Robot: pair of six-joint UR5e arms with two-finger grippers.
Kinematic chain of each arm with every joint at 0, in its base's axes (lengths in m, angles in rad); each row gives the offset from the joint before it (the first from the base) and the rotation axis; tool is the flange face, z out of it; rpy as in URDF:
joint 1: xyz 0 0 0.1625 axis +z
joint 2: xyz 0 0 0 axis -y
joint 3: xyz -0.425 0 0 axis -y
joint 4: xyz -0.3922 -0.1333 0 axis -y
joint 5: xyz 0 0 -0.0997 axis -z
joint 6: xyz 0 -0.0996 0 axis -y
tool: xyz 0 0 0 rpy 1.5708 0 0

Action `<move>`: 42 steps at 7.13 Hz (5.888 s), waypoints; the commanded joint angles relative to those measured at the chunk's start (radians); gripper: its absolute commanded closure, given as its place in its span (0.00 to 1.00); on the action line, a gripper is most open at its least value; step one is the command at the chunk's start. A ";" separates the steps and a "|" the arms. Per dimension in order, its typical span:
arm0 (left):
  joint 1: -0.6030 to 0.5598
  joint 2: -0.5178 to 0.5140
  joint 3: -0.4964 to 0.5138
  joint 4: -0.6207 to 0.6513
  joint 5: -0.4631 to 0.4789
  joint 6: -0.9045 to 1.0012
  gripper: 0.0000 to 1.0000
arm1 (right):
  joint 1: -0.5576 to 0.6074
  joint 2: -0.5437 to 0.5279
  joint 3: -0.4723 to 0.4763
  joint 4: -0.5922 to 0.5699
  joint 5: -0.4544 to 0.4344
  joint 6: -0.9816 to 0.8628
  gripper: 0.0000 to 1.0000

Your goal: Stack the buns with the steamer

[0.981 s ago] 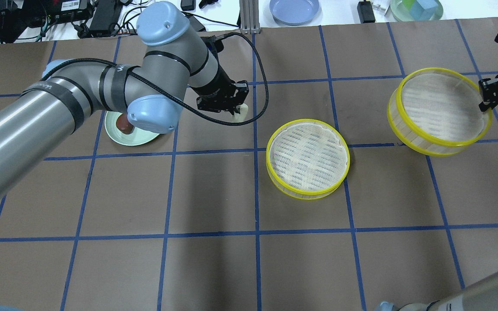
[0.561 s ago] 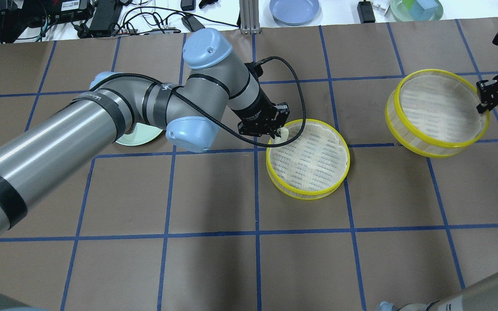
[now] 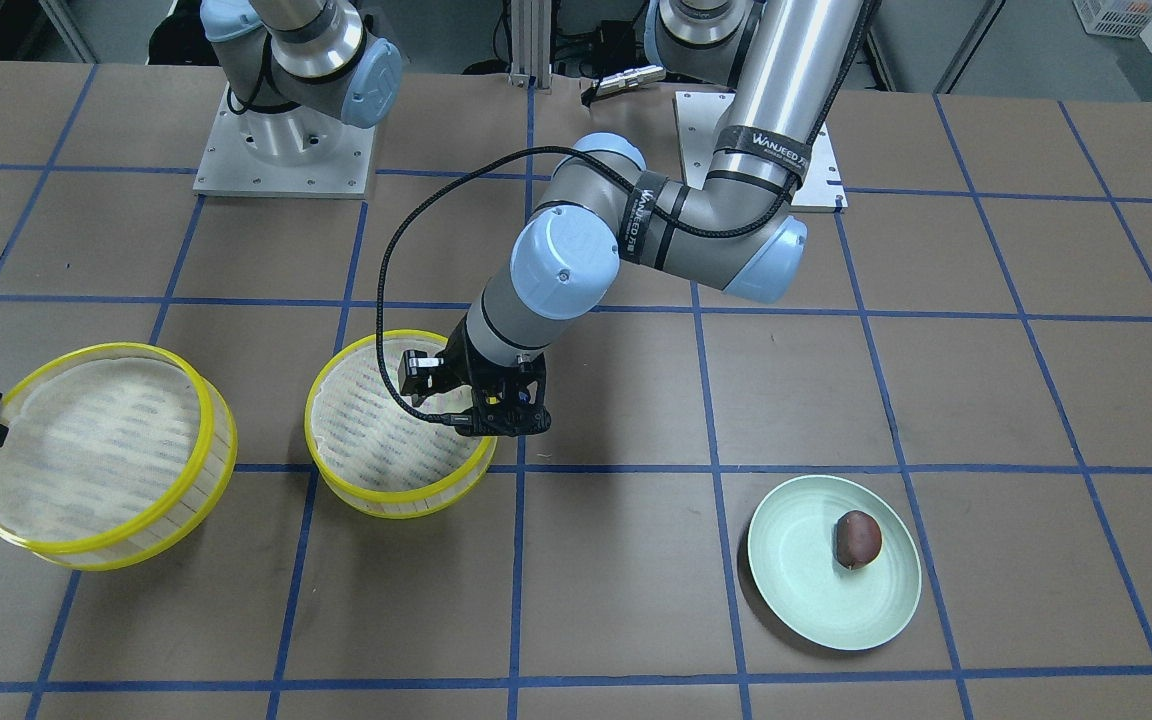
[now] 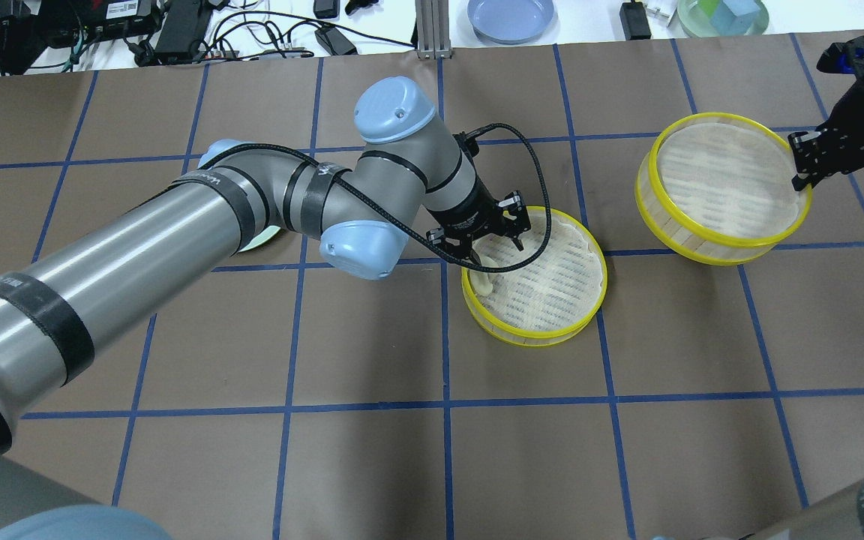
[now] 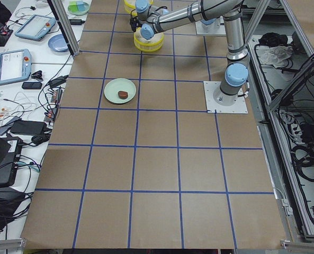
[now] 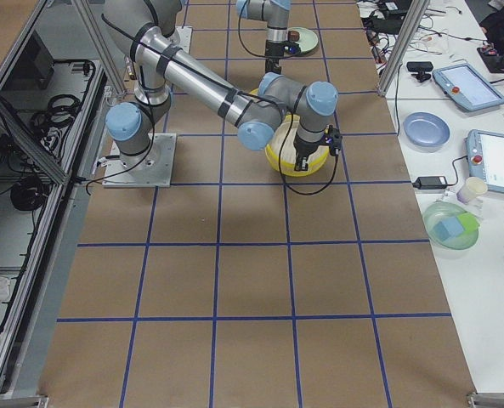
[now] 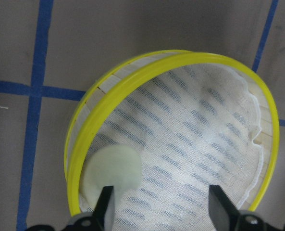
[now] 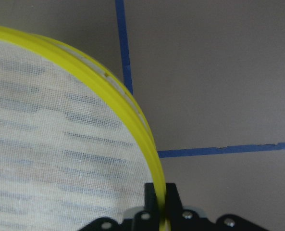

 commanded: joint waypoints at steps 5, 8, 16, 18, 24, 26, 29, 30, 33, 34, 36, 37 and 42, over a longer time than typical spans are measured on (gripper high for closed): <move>0.226 0.126 0.138 -0.347 0.231 0.438 0.00 | 0.183 -0.042 0.065 0.011 0.009 0.268 1.00; 0.413 0.158 0.133 -0.416 0.378 0.681 0.00 | 0.313 -0.204 0.195 0.011 0.009 0.316 1.00; 0.587 -0.044 0.049 -0.127 0.393 1.054 0.00 | 0.418 -0.172 0.306 -0.150 0.012 0.479 1.00; 0.587 -0.056 -0.015 -0.048 0.392 1.070 0.00 | 0.418 -0.170 0.321 -0.150 0.009 0.488 1.00; 0.587 -0.078 -0.005 -0.022 0.386 1.060 1.00 | 0.425 -0.151 0.311 -0.143 0.010 0.513 0.65; 0.587 -0.053 0.027 -0.024 0.381 1.041 1.00 | 0.425 -0.147 0.306 -0.143 0.007 0.517 0.00; 0.580 0.014 0.049 -0.094 0.386 0.987 1.00 | 0.421 -0.161 0.125 0.094 0.010 0.501 0.00; 0.580 0.037 0.049 -0.152 0.390 0.987 1.00 | 0.410 -0.167 -0.013 0.241 0.009 0.458 0.00; 0.502 0.127 0.044 -0.256 0.361 0.836 1.00 | 0.343 -0.259 -0.110 0.276 0.012 0.418 0.00; 0.438 0.147 0.044 -0.261 0.343 0.686 1.00 | 0.347 -0.285 -0.104 0.178 0.001 0.419 0.00; 0.269 0.175 0.047 -0.258 0.243 0.361 1.00 | 0.352 -0.299 -0.094 0.160 -0.060 0.430 0.00; 0.188 0.187 0.047 -0.255 0.228 0.291 1.00 | 0.352 -0.290 -0.094 0.152 -0.066 0.434 0.00; 0.009 0.154 0.032 -0.231 0.094 0.074 1.00 | 0.361 -0.295 -0.085 0.150 -0.030 0.447 0.00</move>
